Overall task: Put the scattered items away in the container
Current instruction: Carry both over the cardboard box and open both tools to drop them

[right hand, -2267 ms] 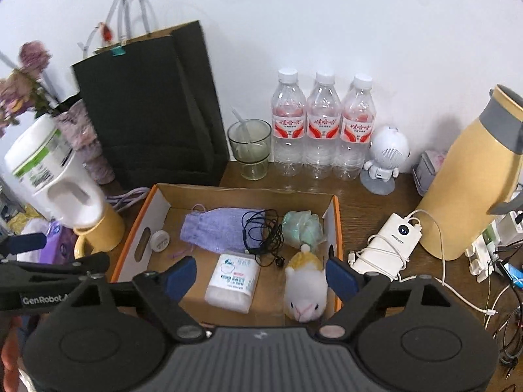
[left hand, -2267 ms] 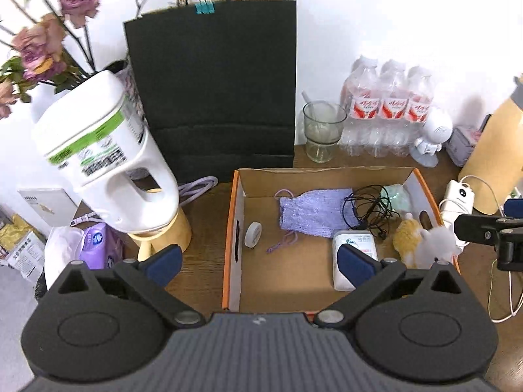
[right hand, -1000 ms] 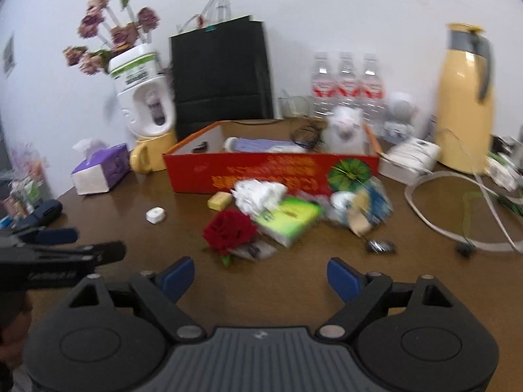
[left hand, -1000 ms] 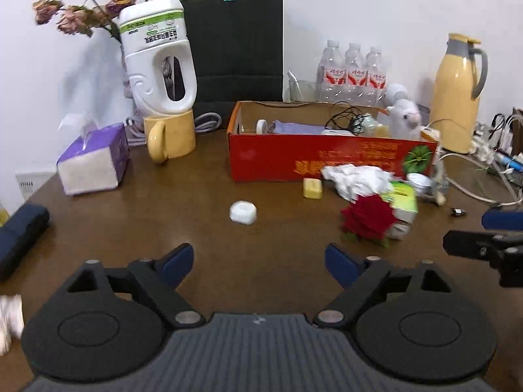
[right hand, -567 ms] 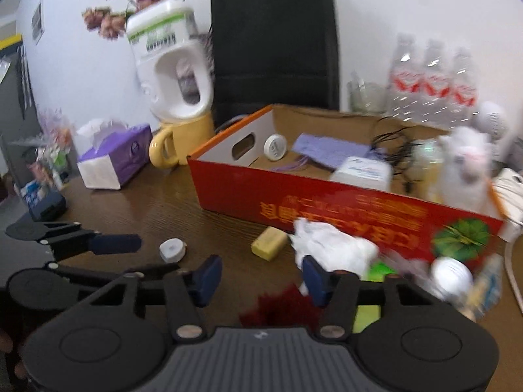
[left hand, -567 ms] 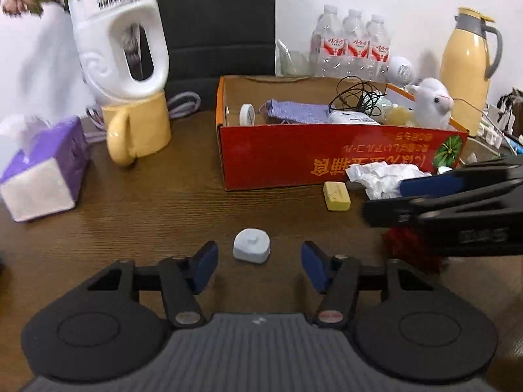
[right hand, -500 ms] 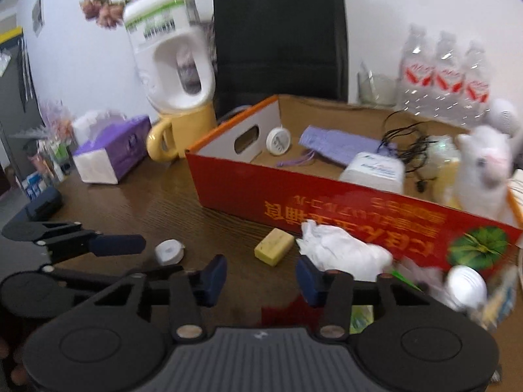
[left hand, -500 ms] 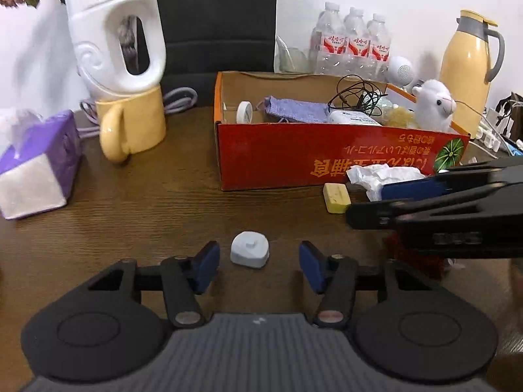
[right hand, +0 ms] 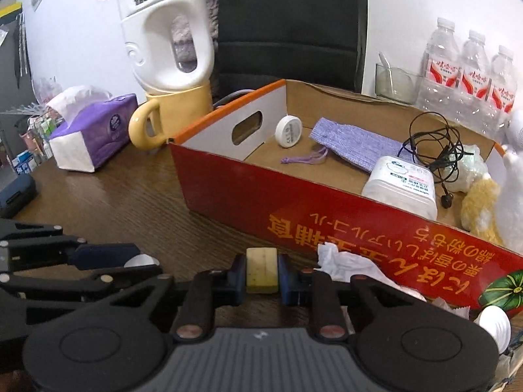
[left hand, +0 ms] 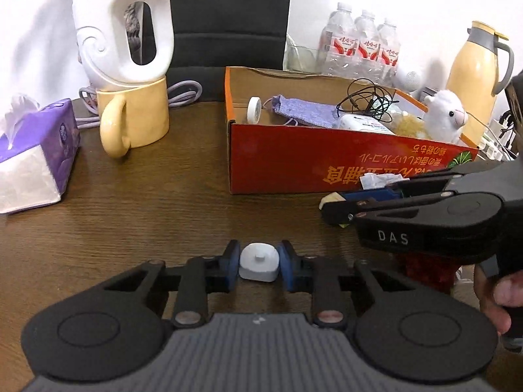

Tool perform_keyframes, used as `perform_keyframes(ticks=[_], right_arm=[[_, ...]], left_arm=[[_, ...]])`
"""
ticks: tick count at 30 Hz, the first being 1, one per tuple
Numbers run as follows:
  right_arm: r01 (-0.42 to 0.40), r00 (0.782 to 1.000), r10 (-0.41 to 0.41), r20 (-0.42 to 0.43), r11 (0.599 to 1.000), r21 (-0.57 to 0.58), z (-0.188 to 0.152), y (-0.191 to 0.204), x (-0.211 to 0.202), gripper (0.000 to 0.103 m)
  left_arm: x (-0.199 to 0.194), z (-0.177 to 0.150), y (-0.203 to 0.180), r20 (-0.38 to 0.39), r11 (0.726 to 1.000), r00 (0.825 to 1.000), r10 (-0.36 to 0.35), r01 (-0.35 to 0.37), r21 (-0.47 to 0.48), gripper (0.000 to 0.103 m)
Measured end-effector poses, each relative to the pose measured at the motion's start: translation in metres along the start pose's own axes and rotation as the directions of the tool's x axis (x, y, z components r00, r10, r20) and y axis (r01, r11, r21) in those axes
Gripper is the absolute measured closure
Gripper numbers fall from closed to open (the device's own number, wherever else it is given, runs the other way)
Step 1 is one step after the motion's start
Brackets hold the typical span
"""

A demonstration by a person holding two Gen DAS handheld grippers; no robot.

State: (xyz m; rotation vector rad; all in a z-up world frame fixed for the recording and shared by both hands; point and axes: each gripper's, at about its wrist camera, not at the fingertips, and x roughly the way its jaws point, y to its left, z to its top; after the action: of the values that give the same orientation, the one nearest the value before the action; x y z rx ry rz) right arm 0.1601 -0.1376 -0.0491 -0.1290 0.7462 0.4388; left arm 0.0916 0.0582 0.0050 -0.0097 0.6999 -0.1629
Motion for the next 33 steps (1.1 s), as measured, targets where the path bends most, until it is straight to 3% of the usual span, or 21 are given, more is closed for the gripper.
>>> perform_keyframes(ticks=[6,14,27,33], right_arm=[[0.007,0.996,-0.009,0.085,1.000,0.028,-0.003,0.000,-0.044,0.084],[0.046,0.985,-0.053,0.164,0.998,0.051,-0.028,-0.008,-0.120,0.084],[0.085,0.956,-0.112,0.272,0.990,0.110,-0.103,0.005,-0.211,0.084],[0.116,0.940,-0.143,0.310,0.988,0.102,-0.121,0.022,-0.236,0.084]], left_arm=[[-0.043,0.002,-0.014,0.100,0.999,0.994,0.042,-0.044,0.017,0.076],[-0.106,-0.012,-0.045,0.246,0.996,0.966,0.080,-0.087,0.017,0.076],[-0.151,-0.069,-0.087,0.263,0.995,0.963,0.062,-0.081,0.062,0.076],[-0.174,-0.086,-0.092,0.283,0.994,0.957,0.062,-0.085,0.069,0.076]])
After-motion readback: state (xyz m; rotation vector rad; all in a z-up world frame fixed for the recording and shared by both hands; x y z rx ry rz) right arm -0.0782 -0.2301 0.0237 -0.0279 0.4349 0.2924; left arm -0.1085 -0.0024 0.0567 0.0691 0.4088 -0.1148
